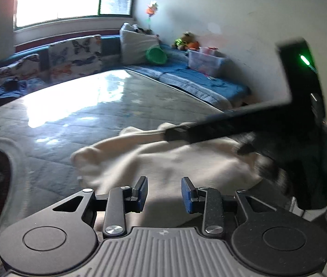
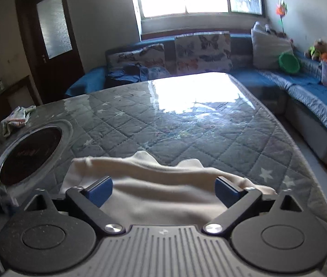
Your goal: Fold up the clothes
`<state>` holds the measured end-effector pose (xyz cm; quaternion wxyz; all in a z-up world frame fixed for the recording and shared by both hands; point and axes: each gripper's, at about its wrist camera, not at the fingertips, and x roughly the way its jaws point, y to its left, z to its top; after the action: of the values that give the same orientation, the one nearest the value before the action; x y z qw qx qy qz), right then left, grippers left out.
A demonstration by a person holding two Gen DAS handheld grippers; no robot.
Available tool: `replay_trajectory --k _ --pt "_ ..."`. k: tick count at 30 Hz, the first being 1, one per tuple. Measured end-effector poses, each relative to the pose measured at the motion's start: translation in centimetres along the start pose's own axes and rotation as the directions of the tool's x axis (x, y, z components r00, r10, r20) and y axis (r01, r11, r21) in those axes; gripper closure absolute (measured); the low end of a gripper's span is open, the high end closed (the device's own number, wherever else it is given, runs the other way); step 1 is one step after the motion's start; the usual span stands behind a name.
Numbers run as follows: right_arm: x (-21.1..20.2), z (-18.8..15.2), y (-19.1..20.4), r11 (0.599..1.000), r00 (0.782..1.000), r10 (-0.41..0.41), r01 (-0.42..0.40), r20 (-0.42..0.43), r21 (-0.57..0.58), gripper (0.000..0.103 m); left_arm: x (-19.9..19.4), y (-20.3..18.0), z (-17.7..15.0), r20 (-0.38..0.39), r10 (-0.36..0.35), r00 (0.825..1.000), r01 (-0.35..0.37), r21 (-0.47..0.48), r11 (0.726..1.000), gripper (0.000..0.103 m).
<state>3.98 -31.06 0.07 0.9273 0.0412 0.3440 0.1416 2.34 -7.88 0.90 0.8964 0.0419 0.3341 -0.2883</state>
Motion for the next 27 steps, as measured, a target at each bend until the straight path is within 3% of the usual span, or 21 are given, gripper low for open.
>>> replay_trajectory --k 7,9,20,21,27 --pt "3.4 1.3 -0.2 0.999 0.997 -0.038 0.038 -0.060 0.000 0.034 2.8 -0.2 -0.1 -0.050 -0.036 0.998 0.035 -0.016 0.999 0.068" --pt "4.1 1.4 -0.3 0.999 0.996 -0.050 0.051 -0.073 0.008 0.036 3.1 -0.2 -0.5 -0.060 -0.042 0.997 0.040 -0.023 0.999 0.068" --pt "8.2 1.6 1.6 0.983 0.982 -0.166 0.157 -0.092 -0.095 0.034 3.2 0.0 -1.3 -0.068 -0.074 0.995 0.072 -0.026 0.997 0.067" --pt "8.5 1.5 1.2 0.985 0.982 -0.164 0.158 -0.094 -0.071 0.030 3.2 0.0 -1.4 -0.065 -0.074 0.995 0.072 -0.025 0.997 0.067" --pt "7.6 2.3 1.0 0.989 0.989 -0.134 0.131 -0.056 -0.061 0.034 3.0 -0.1 -1.2 -0.061 -0.074 0.995 0.072 -0.043 0.996 0.063"
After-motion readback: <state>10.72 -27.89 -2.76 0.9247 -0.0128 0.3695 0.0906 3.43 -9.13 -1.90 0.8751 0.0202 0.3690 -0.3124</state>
